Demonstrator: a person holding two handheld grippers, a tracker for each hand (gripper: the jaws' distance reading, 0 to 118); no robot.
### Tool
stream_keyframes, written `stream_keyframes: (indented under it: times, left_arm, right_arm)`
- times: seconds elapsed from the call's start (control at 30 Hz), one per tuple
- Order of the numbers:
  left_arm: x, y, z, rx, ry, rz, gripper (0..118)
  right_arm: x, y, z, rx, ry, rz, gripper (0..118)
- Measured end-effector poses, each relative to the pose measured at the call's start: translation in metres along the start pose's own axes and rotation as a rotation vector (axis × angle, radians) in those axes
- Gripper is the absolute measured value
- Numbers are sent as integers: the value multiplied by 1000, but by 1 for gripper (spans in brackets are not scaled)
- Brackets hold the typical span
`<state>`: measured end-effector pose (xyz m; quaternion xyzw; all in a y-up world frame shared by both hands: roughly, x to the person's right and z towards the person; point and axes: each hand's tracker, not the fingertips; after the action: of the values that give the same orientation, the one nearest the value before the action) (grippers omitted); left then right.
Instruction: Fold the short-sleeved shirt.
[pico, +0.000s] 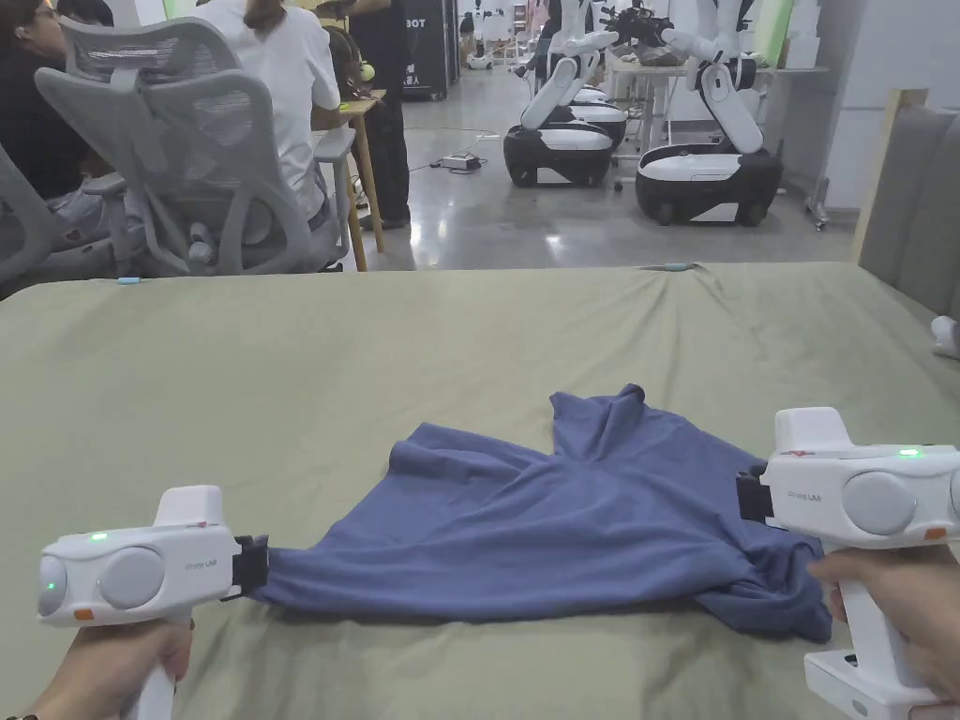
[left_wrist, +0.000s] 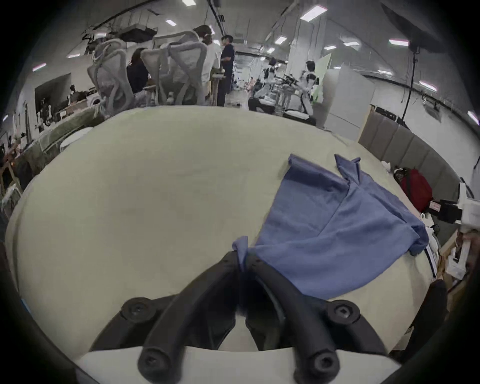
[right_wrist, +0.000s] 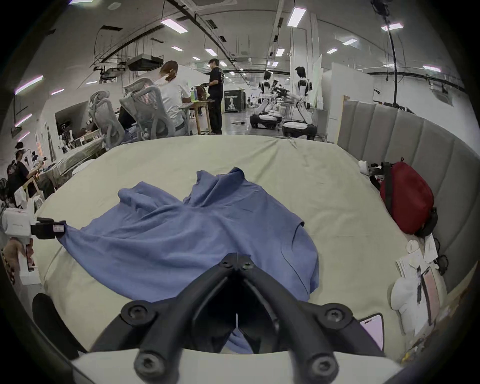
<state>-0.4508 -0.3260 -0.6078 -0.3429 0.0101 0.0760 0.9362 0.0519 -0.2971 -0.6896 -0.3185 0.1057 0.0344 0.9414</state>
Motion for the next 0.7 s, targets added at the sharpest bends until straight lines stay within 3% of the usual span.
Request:
stream_keyframes:
  times: [0.17, 0.3, 0.33, 0.37, 0.4, 0.43, 0.47, 0.7]
  left_arm:
    - [16, 31, -8, 35, -4, -17, 3]
    - [27, 49, -26, 42, 2, -22, 3]
    - [29, 54, -32, 42, -7, -10, 3]
    - [31, 57, -36, 42, -16, 2, 3]
    - [33, 59, -40, 43, -21, 12, 3]
    - [34, 60, -43, 46, -24, 18, 3]
    - [36, 61, -46, 47, -26, 21, 3]
    - [28, 56, -62, 40, -28, 52, 3]
  right_arm:
    - [8, 39, -36, -6, 15, 42, 0]
    - [18, 82, -81, -20, 83, 83, 1]
    - [20, 94, -93, -27, 87, 99, 7]
    - [23, 104, -109, -47, 102, 119, 25]
    - [27, 114, -128, -86, 133, 124, 68]
    - [32, 122, -148, -127, 157, 104, 94]
    - [35, 128, -163, -156, 150, 88, 107]
    - [56, 135, -262, -273, 122, 124, 90]
